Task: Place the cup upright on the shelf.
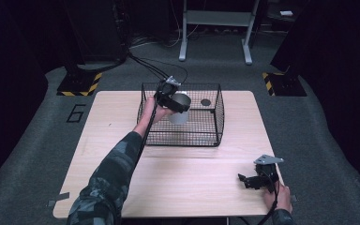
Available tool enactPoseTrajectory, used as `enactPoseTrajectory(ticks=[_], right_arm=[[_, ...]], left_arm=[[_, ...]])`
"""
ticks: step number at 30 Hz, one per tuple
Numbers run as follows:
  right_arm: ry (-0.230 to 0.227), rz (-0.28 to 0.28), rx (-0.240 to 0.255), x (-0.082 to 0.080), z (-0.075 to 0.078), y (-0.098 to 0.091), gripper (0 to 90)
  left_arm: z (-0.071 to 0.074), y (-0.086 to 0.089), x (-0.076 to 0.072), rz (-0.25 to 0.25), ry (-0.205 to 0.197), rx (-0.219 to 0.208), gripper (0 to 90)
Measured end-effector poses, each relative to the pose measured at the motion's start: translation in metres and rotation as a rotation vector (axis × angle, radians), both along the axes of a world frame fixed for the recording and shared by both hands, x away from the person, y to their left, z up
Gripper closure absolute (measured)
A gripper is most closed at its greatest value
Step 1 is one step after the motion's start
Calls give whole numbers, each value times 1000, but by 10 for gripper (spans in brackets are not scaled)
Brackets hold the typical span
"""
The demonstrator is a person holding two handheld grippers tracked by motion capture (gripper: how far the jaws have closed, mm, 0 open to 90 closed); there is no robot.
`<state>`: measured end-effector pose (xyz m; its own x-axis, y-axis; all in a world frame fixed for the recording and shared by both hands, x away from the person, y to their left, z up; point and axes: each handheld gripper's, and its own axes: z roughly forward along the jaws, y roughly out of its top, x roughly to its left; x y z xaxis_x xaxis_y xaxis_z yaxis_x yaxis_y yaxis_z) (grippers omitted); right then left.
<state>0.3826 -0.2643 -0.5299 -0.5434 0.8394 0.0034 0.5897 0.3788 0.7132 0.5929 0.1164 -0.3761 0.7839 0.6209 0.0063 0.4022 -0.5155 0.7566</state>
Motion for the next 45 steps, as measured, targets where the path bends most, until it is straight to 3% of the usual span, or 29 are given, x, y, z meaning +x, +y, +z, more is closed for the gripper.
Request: enactPoseTrajectory(ticks=[22, 45], right_arm=[[1, -1, 1, 0, 0, 0, 0], [-1, -2, 3, 0, 0, 0, 0]], left_arm=[[-28, -5, 13, 3, 46, 47, 63], [-44, -10, 20, 14, 86, 81, 63]])
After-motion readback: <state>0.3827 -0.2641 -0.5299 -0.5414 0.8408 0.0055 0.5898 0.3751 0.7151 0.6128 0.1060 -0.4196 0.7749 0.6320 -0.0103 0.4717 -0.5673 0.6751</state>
